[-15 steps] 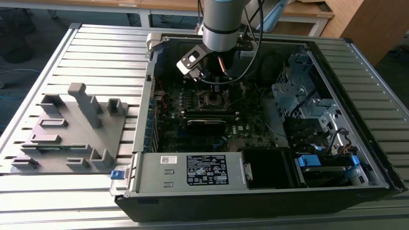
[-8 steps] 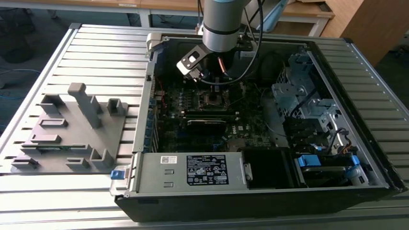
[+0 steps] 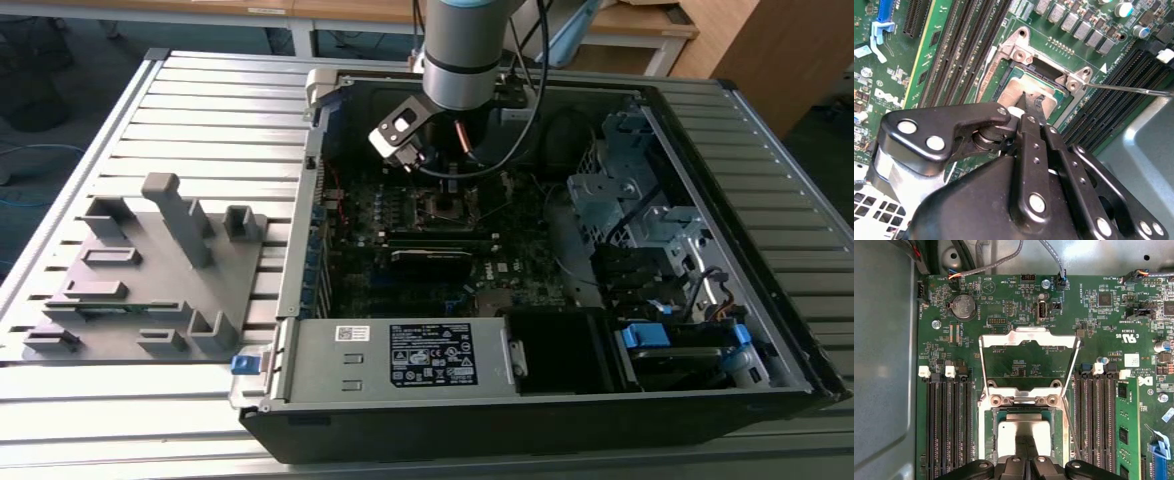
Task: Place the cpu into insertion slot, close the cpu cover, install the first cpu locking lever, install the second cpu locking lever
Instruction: 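Place the cpu into insertion slot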
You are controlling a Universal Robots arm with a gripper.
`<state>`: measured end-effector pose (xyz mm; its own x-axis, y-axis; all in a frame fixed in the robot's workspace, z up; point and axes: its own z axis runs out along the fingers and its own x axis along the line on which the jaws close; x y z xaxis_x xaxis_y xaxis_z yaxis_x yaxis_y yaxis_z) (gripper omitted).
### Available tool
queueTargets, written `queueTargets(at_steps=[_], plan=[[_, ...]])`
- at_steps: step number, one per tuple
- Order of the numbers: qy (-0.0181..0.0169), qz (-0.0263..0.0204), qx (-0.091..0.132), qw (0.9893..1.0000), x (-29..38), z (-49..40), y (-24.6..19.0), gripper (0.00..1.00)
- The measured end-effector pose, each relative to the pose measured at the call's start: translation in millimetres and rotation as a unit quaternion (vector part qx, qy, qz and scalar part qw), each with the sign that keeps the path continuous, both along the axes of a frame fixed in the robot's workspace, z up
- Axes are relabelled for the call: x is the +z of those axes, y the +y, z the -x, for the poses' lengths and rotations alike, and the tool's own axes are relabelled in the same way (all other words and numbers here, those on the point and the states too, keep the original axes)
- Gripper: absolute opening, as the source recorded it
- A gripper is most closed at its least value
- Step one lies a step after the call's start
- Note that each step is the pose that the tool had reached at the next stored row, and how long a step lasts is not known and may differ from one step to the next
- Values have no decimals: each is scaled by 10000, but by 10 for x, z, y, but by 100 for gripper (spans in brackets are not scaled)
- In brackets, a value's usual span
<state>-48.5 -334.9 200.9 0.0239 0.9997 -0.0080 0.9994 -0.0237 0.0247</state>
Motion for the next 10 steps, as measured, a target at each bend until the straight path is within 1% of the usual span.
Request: queueTargets(at_steps=[2,4,10], plan=[[-1,-2,0,10000,-10,0,1,10],[4,5,0,10000,-24,1,-2,10],[0,0,0,10000,-32,0,0,10]])
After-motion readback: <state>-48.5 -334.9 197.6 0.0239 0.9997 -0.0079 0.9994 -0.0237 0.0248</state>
